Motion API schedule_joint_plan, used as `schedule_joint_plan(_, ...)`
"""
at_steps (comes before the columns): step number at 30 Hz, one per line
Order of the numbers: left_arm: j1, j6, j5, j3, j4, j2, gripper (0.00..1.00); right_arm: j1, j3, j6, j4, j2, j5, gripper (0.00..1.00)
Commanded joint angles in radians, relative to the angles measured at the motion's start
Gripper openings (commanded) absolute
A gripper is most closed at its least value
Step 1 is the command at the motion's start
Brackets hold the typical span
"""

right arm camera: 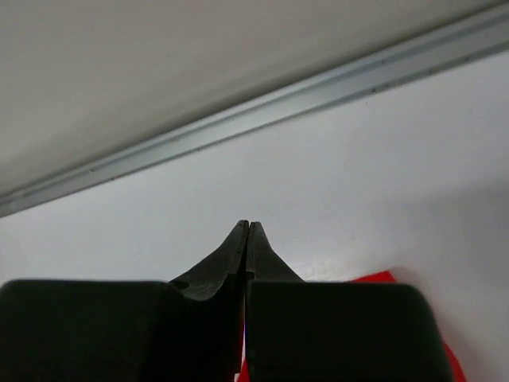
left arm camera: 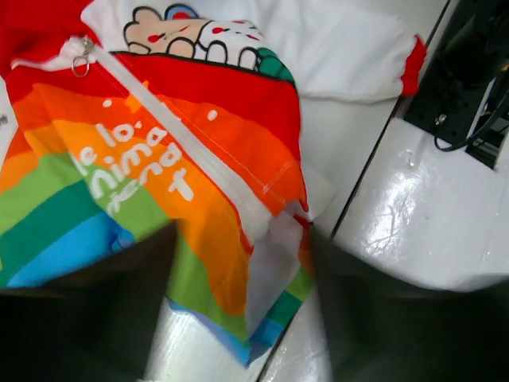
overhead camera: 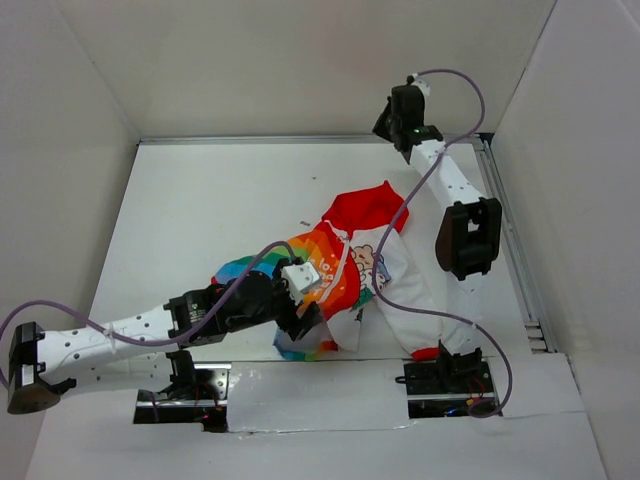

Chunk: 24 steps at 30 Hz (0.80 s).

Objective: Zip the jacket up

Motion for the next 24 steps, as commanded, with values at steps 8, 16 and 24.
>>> schedule_joint_plan(8,-0.008,-0.208,0.085,0.025,-0.132,-0.054,0.99,-0.013,-0.078,-0.057,0.009,-0.235,-0.080,1.00)
schedule_joint_plan(16,0.011,-0.543,-0.111,0.134,-0.397,-0.057,0.99,-0.073,-0.385,-0.023,0.019,-0.533,-0.097,1.00)
schedule_joint_plan(24,0.602,-0.588,0.261,0.203,-0.375,0.086,0.99,-0.072,-0.750,-0.032,0.052,-0.850,-0.026,1.00)
